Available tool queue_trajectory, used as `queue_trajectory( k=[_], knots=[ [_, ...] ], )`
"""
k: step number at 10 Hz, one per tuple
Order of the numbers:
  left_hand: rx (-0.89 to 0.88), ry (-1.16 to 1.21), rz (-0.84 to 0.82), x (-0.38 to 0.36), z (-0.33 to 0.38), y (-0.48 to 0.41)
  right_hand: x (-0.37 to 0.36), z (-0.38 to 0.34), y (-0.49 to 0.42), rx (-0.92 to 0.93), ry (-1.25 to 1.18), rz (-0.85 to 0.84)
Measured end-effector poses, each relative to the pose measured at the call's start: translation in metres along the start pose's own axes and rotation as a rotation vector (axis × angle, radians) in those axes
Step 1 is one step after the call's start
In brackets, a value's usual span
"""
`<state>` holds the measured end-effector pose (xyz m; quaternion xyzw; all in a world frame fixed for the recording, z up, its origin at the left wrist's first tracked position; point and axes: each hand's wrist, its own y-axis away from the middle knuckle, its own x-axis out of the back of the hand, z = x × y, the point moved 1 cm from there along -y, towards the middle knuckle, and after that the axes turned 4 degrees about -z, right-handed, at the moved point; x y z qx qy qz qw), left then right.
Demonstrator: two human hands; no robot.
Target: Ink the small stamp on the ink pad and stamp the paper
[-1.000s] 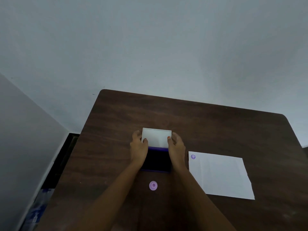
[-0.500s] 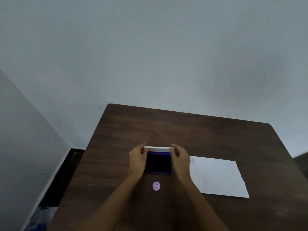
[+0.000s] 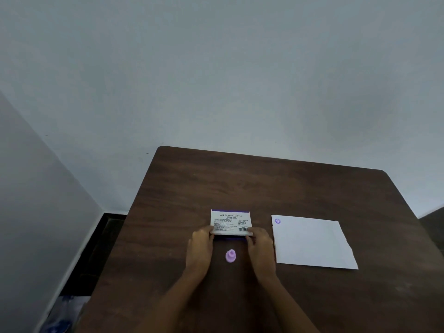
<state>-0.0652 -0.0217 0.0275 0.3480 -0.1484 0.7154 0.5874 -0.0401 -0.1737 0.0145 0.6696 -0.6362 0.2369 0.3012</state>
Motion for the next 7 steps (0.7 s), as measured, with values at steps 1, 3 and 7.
queue_trajectory(
  k=[1,3,7],
  knots=[
    [-0.011,-0.087,-0.043,-0.005,-0.004,0.004,-0.004,0.004,0.004,0.004,0.063,-0.022],
    [-0.006,-0.19,-0.105,-0.011,-0.01,0.006,-0.011,0.008,0.01,0.002,0.184,-0.073],
    [-0.111,-0.515,-0.027,-0.007,0.003,-0.004,-0.002,0.006,0.0,0.018,0.158,0.022]
  ],
)
